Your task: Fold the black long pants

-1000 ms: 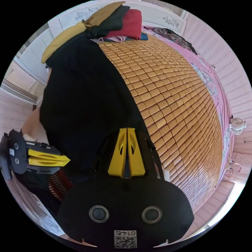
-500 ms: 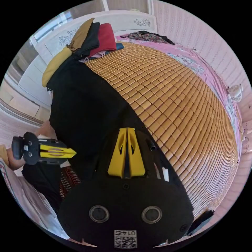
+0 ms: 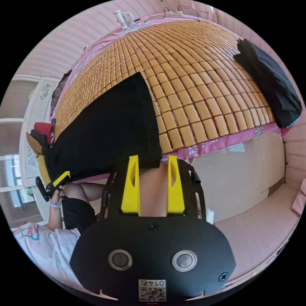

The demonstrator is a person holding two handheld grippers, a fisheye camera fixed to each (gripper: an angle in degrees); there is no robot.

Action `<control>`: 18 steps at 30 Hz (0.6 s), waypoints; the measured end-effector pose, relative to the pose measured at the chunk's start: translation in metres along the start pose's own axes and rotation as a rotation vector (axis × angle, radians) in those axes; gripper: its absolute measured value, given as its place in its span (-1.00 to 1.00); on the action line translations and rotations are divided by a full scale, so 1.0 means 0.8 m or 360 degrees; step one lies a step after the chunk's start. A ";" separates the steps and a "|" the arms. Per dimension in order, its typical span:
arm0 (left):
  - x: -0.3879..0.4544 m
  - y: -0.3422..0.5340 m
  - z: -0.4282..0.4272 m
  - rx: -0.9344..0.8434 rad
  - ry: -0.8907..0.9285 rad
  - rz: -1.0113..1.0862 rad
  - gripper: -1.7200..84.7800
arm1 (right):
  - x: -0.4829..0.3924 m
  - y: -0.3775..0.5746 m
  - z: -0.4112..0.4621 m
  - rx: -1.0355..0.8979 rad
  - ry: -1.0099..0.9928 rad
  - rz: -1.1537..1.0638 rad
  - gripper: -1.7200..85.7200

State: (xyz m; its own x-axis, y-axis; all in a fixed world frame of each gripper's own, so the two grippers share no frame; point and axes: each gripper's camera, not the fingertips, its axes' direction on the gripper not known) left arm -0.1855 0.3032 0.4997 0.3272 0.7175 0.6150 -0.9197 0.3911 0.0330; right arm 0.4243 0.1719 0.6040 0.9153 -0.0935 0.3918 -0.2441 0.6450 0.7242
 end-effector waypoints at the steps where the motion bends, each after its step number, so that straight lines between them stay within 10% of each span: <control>1: -0.001 -0.001 0.001 -0.0009 0.0002 -0.0003 -0.98 | 0.006 -0.003 -0.001 -0.0038 -0.0069 -0.0010 -0.73; 18: 0.002 -0.026 0.020 -0.0017 0.0046 0.0190 -0.98 | 0.038 0.003 -0.197 0.0447 -0.0318 -0.0329 -0.95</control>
State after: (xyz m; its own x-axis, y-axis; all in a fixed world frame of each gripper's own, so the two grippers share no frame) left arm -0.1696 0.2868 0.5128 0.2220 0.7756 0.5908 -0.9501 0.3082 -0.0476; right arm 0.5017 0.2906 0.5280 0.8808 -0.3630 0.3040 -0.1646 0.3672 0.9155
